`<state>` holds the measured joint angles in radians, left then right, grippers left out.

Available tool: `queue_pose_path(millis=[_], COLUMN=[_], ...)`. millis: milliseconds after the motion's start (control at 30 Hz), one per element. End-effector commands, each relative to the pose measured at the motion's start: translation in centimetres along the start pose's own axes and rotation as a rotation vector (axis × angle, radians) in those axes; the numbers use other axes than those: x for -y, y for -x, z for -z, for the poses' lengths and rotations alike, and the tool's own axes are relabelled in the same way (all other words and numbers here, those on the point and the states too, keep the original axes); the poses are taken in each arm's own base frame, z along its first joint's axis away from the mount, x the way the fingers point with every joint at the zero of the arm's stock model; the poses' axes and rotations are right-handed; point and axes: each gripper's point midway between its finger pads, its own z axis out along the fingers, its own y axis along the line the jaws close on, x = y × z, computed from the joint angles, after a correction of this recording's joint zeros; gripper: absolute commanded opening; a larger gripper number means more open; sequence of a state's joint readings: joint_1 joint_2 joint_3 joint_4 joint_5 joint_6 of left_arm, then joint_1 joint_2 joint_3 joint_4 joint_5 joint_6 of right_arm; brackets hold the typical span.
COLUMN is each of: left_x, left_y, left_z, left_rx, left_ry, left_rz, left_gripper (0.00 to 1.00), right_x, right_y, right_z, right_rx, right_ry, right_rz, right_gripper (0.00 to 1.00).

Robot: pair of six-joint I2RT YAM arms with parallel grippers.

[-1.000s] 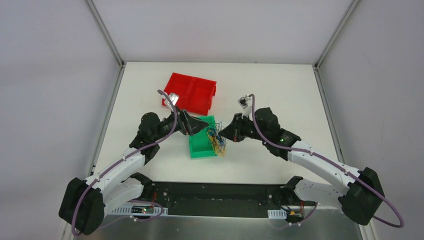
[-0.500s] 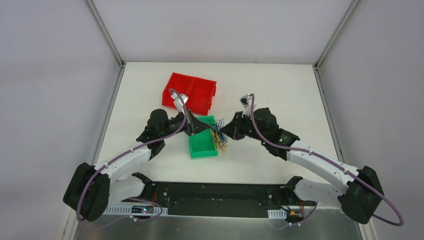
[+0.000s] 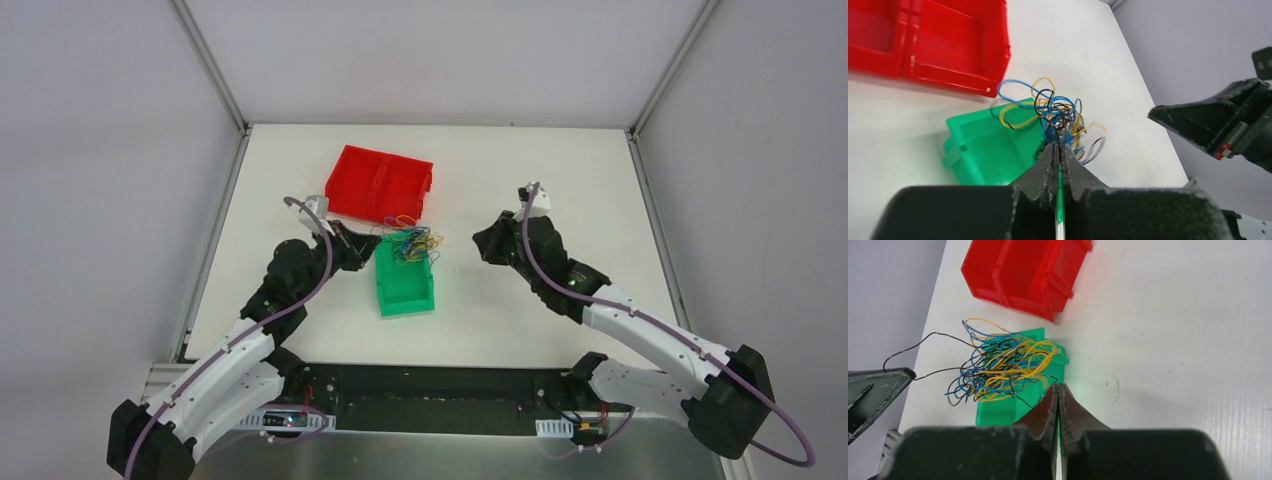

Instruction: Untangle the cables

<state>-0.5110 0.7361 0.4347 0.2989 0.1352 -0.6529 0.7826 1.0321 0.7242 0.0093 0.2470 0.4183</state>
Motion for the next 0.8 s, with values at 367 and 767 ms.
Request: queue_pose_path(millis=[367, 767], left_x=[4.2, 11.1], left_y=[-1.5, 1.9], left_z=[-1.3, 3.3], left_rx=[-0.151, -0.046], left_ry=[-0.227, -0.538], left_rz=[-0.075, -0.153], left_gripper=[0.00, 0.00], right_x=[-4.3, -6.7], right_y=[-3.5, -5.2], right_z=[-1.4, -1.4], right_rx=[-0.186, -0.198], right_ry=[0.229, 0.308], right_rz=[0.149, 0.248], right_gripper=[0.65, 0.65])
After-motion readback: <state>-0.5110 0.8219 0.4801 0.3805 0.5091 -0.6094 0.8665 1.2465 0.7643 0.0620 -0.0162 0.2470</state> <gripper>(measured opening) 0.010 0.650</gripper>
